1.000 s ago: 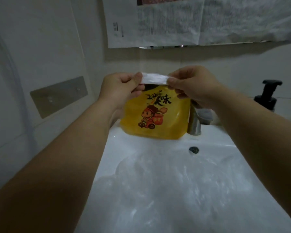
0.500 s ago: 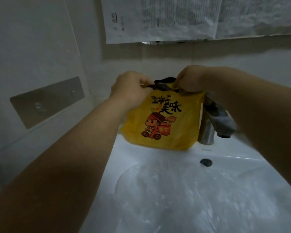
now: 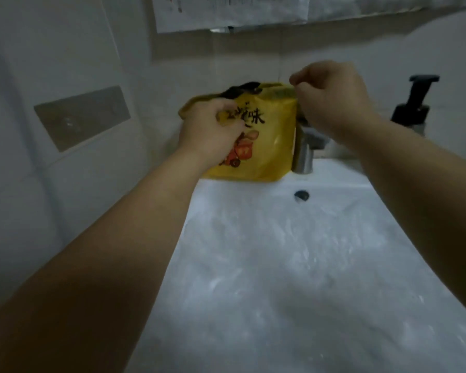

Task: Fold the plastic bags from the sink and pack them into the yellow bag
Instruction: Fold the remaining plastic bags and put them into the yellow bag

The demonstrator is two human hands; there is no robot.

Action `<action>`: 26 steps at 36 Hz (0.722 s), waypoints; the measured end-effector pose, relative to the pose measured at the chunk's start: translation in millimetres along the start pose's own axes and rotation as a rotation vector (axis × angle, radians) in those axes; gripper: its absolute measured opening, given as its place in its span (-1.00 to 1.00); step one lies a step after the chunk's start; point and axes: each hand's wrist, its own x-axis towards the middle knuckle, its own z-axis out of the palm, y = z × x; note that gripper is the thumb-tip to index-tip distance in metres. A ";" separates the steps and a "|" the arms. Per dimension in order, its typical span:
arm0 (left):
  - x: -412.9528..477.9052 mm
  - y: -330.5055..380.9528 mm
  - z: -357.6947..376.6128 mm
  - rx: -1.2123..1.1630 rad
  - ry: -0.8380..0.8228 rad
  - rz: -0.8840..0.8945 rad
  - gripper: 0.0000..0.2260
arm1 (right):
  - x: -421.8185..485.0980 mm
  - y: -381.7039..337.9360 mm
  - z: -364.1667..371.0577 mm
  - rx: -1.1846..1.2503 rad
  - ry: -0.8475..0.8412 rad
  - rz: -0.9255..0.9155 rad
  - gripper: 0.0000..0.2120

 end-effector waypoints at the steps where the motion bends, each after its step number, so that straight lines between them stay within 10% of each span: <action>1: -16.4 0.2 4.5 -0.033 -0.063 -0.034 -0.79 | -14.9 3.6 -2.1 -0.004 -0.015 0.019 -0.71; 11: -129.0 -38.5 33.6 0.682 -0.775 -0.388 -0.24 | -128.2 45.4 4.9 -0.044 -0.329 0.254 -0.71; 16: -151.2 -53.1 29.0 0.793 -0.926 -0.404 -0.42 | -165.9 58.8 16.0 0.021 -0.430 0.360 -0.71; 20: -150.7 -56.2 34.7 0.803 -0.789 -0.265 -0.72 | -177.7 59.2 22.6 -0.062 -0.521 0.336 -0.70; 26: -142.4 -27.0 47.6 0.019 -0.362 -0.258 -0.80 | -173.7 60.7 27.4 0.124 -0.593 0.388 -0.41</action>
